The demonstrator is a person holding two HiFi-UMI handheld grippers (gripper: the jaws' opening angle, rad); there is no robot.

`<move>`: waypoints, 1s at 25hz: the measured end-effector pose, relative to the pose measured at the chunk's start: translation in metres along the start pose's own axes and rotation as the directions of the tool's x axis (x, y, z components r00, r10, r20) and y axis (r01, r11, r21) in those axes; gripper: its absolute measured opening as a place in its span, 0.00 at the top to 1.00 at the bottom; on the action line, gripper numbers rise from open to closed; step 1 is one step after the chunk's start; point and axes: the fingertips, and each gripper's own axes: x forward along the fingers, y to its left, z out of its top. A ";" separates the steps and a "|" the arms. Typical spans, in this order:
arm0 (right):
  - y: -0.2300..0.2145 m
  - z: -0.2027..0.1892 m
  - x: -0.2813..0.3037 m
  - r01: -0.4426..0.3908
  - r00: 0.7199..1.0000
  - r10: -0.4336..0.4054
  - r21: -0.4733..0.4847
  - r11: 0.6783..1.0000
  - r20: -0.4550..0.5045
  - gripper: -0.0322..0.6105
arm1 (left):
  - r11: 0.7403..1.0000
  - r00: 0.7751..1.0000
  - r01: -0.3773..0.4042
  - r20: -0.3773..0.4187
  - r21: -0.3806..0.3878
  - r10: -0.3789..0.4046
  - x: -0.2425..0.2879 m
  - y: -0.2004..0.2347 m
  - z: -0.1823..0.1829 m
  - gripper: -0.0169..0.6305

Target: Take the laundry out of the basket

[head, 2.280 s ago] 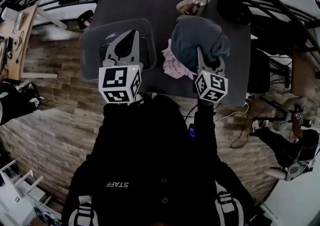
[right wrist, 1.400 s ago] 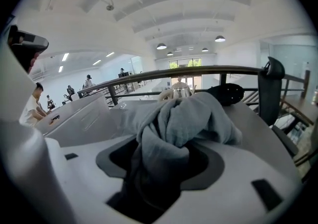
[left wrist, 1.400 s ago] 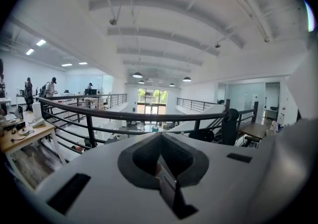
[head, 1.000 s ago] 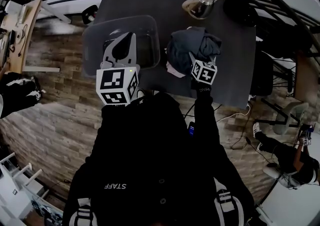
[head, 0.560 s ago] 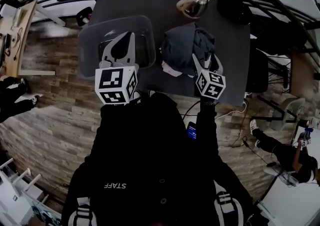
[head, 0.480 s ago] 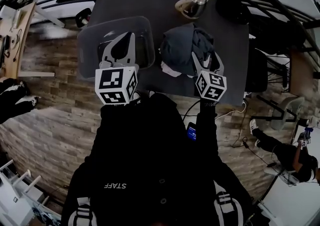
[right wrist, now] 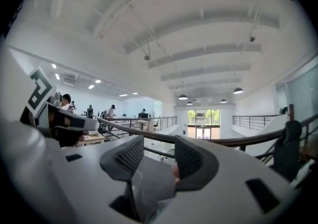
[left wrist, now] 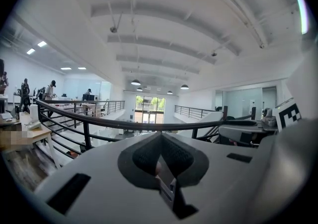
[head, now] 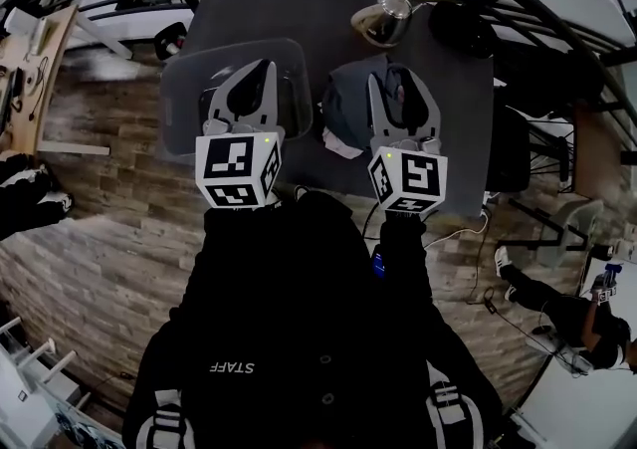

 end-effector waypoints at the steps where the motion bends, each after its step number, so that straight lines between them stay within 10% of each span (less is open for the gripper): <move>1: 0.008 0.007 0.002 -0.013 1.000 0.013 -0.006 1.000 0.013 0.64 | 1.000 1.000 -0.004 0.003 0.001 0.004 -0.001 0.002 0.001 0.97; 12: 0.086 0.057 0.012 -0.136 0.984 0.141 -0.052 0.989 0.111 0.89 | 0.997 0.997 -0.071 0.036 0.003 0.071 -0.020 0.028 0.012 0.97; 25: 0.132 0.080 0.026 -0.206 0.969 0.208 -0.025 0.978 0.134 0.93 | 0.989 0.988 -0.139 0.079 0.045 0.135 -0.036 0.056 0.024 0.97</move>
